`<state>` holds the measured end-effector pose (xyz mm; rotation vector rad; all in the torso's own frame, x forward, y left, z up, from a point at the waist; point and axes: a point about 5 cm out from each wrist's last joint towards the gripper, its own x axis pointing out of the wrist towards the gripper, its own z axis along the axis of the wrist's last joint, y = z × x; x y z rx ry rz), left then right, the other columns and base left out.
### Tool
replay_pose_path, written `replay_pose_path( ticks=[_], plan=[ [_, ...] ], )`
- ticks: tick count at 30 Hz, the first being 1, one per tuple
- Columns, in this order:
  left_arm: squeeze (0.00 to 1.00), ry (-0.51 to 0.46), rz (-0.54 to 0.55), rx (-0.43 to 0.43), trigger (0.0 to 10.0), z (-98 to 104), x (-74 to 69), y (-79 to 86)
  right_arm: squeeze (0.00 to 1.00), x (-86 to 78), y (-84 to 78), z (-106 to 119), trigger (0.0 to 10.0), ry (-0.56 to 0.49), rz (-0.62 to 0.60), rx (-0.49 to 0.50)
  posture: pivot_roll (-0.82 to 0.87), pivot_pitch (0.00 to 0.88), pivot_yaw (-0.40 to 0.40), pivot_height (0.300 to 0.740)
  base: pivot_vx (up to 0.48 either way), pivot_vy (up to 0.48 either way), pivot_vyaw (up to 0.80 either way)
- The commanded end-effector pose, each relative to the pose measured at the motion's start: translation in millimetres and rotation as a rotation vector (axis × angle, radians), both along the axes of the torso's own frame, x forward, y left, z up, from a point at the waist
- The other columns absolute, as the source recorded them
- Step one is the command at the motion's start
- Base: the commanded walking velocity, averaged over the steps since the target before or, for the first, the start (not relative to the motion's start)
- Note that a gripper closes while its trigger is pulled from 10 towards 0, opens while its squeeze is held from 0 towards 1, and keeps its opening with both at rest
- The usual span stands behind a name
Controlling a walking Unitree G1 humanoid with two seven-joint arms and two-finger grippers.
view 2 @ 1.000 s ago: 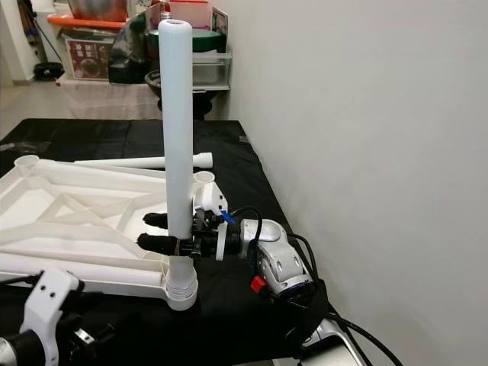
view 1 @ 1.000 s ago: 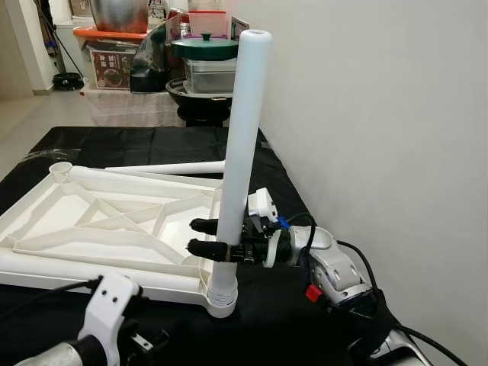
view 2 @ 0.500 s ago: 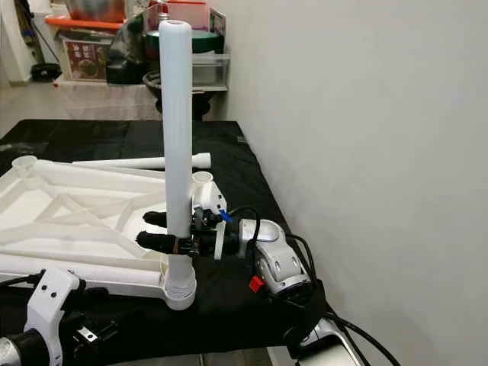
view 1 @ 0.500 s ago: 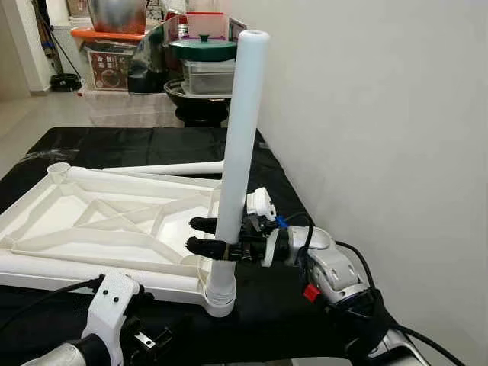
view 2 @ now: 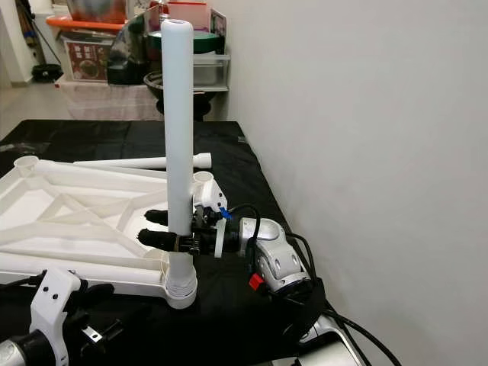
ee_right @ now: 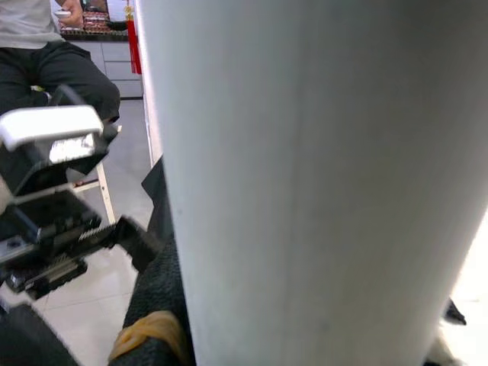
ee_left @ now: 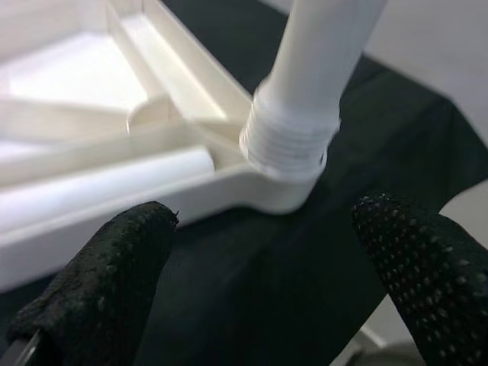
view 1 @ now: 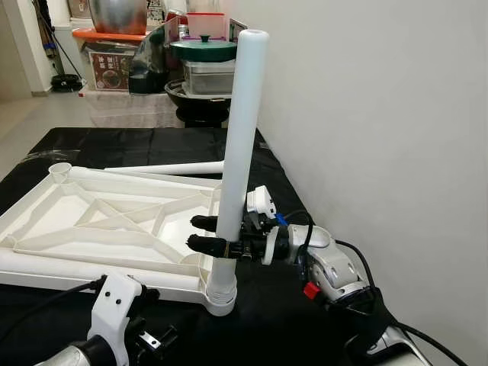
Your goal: Building children table
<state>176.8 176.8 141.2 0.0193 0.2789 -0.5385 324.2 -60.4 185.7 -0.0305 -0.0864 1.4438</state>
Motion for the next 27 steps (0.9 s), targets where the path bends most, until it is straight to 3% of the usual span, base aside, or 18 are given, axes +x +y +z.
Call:
replay_pose_path(
  ticks=[1,7,8,12,16,23,27],
  plan=[
    [0.0,-0.001,0.0,0.028,10.0,-3.0,0.4,2.3,0.0,5.5,-10.7,-9.7,10.0,0.022,-0.08,-0.043,0.16,0.0,-0.07,0.74,0.0,0.0,0.0],
    [0.0,-0.016,0.012,0.034,10.0,-2.5,2.9,2.6,0.0,7.3,-10.6,-10.5,10.0,0.006,-0.11,-0.05,0.16,0.0,-0.07,0.74,0.0,0.0,0.0],
    [0.0,-0.074,0.064,0.034,10.0,0.2,11.3,1.1,0.0,8.6,-9.9,-12.7,10.0,0.01,-0.14,-0.054,0.15,0.0,-0.062,0.74,0.0,0.0,0.0],
    [0.0,-0.148,0.087,0.045,10.0,4.2,15.6,-3.8,0.0,9.4,-10.1,-14.5,10.0,0.01,-0.164,-0.058,0.15,0.0,-0.059,0.74,0.0,0.0,0.0],
    [0.0,-0.144,0.088,0.065,10.0,0.0,16.0,-5.6,0.0,10.6,-10.3,-15.4,10.0,0.005,-0.185,-0.063,0.15,0.0,-0.059,0.74,0.0,0.0,0.0],
    [0.0,-0.156,0.067,0.027,10.0,1.7,15.8,-12.9,0.0,11.1,-9.5,-17.1,10.0,0.009,-0.198,-0.06,0.15,0.0,-0.054,0.74,0.0,0.0,0.0],
    [0.0,-0.174,0.055,0.019,10.0,3.6,14.9,-14.1,0.0,11.0,-10.1,-18.1,10.0,0.008,-0.194,-0.067,0.16,0.0,-0.056,0.74,0.0,0.354,0.0]
  ],
)
